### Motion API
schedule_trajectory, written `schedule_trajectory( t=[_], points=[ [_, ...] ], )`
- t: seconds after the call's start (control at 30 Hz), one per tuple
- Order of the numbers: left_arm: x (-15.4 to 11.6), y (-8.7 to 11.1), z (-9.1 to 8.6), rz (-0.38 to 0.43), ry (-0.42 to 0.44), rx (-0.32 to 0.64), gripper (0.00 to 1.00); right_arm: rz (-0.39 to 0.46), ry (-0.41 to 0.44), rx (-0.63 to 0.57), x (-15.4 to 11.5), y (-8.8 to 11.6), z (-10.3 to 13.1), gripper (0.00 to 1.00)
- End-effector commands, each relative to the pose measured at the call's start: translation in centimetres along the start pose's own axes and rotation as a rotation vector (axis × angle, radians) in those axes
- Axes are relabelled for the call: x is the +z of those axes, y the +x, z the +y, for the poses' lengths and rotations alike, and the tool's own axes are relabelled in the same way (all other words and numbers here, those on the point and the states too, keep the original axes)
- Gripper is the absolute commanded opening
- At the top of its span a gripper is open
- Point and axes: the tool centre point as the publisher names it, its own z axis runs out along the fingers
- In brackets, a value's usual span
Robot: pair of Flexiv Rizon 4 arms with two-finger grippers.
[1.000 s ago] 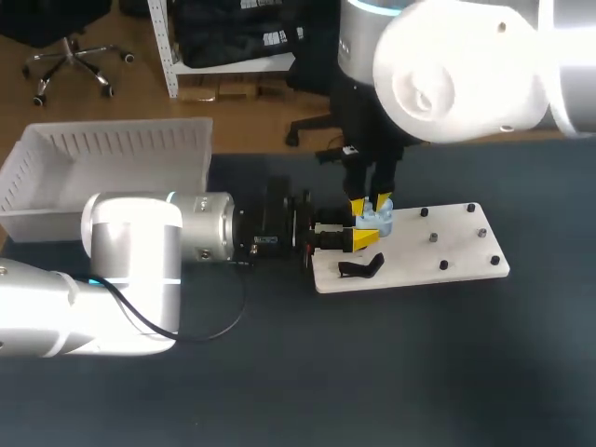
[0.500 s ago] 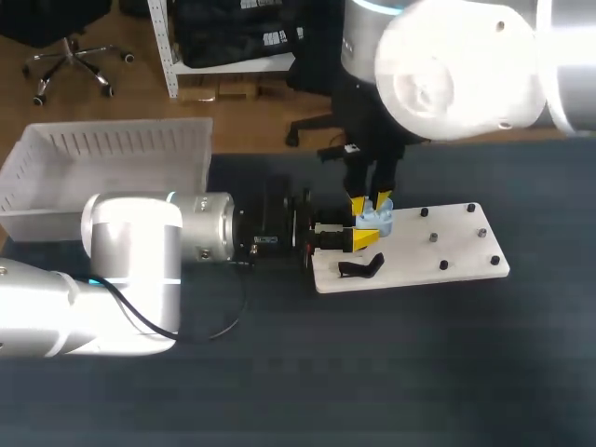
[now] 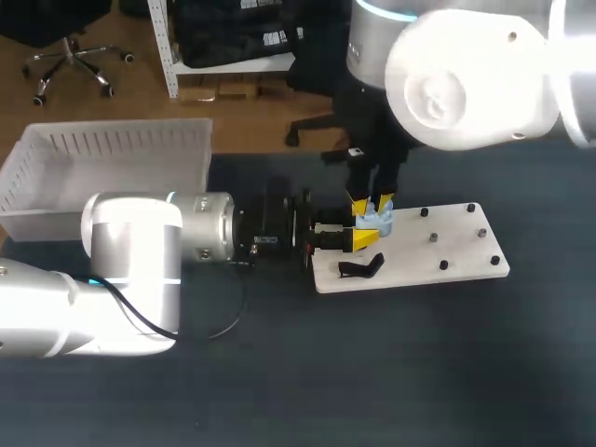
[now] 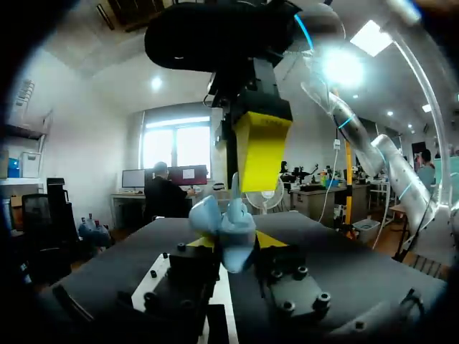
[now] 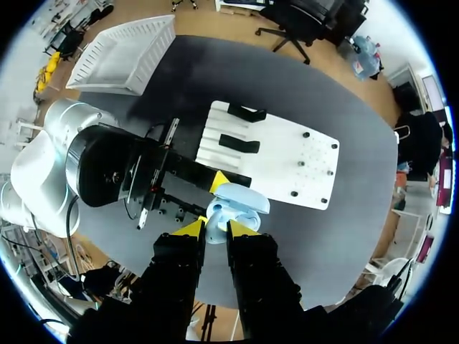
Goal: Pick up each earbud case from the left stands, insert the matching earbuds, close the lid, and place the case in the box.
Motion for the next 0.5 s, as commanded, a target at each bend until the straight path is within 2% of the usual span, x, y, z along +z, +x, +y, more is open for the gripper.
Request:
schedule_trajectory(
  t=[0.03, 0.5],
  points=[
    [0.03, 0.05, 0.05, -0.001, 0.000, 0.000, 0.00, -0.003, 0.001, 0.000, 0.10, 0.10, 0.02, 0.00],
    [0.03, 0.05, 0.05, -0.001, 0.000, 0.000, 0.00, 0.000, 0.000, 0.002, 0.43, -0.07, -0.04, 0.00]
  ],
)
